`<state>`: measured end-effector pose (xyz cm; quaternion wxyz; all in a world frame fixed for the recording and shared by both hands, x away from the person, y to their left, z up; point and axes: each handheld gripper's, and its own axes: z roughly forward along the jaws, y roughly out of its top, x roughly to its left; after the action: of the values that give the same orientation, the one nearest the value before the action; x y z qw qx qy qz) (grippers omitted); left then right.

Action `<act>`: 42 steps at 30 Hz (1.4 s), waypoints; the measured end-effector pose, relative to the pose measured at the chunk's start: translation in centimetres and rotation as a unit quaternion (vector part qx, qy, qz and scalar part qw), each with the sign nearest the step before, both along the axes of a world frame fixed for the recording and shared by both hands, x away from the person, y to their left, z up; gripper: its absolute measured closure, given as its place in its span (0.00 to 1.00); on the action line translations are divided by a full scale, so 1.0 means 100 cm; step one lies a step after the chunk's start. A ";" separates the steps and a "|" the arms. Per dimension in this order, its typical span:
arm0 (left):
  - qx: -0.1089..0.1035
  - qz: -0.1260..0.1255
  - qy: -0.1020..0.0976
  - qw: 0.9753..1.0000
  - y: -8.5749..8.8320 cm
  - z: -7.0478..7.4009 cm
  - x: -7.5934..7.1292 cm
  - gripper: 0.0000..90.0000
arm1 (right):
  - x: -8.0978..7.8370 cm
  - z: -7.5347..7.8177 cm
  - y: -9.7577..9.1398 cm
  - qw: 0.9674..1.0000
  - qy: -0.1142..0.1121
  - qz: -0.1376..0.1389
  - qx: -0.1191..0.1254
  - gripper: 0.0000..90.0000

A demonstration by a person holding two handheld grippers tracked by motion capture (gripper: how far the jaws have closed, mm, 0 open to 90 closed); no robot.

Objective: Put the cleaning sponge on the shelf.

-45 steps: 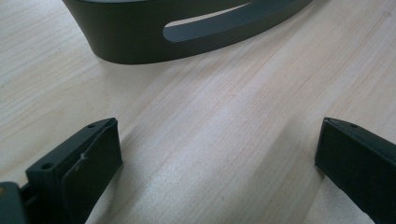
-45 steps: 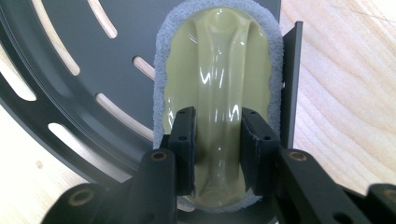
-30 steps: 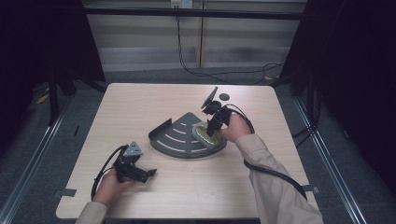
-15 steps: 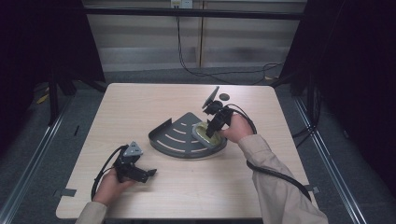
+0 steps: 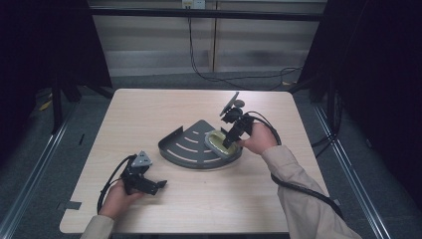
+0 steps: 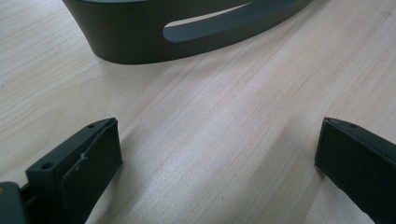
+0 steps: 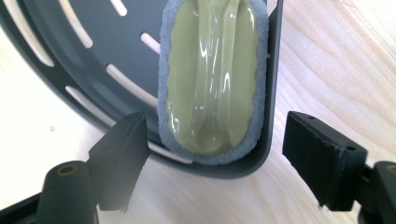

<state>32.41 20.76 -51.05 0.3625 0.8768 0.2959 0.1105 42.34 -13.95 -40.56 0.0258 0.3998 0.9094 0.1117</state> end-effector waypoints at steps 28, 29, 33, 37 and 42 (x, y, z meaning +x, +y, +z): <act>-0.001 0.000 0.001 1.000 0.000 0.000 0.000 0.00 | -0.042 0.014 -0.037 0.999 -0.005 0.040 0.009 0.18; -0.001 0.000 0.001 1.000 0.000 0.000 0.000 0.00 | -0.044 0.013 -0.038 0.999 -0.004 0.040 0.011 0.18; 0.005 -0.004 0.000 1.000 0.001 0.000 0.000 0.00 | -0.052 0.012 -0.045 0.999 -0.009 0.039 0.008 0.18; 0.005 -0.004 0.000 1.000 0.001 0.000 0.000 0.00 | -0.060 0.008 -0.054 0.999 -0.013 0.038 0.008 0.18; 0.005 -0.004 0.000 1.000 0.001 0.000 0.000 0.00 | -0.072 0.001 -0.064 0.999 -0.015 0.034 0.014 0.18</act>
<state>32.43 20.81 -51.01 0.3586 0.8797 0.2923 0.1104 35.18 -20.34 -40.47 0.0300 0.3675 0.9202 0.1313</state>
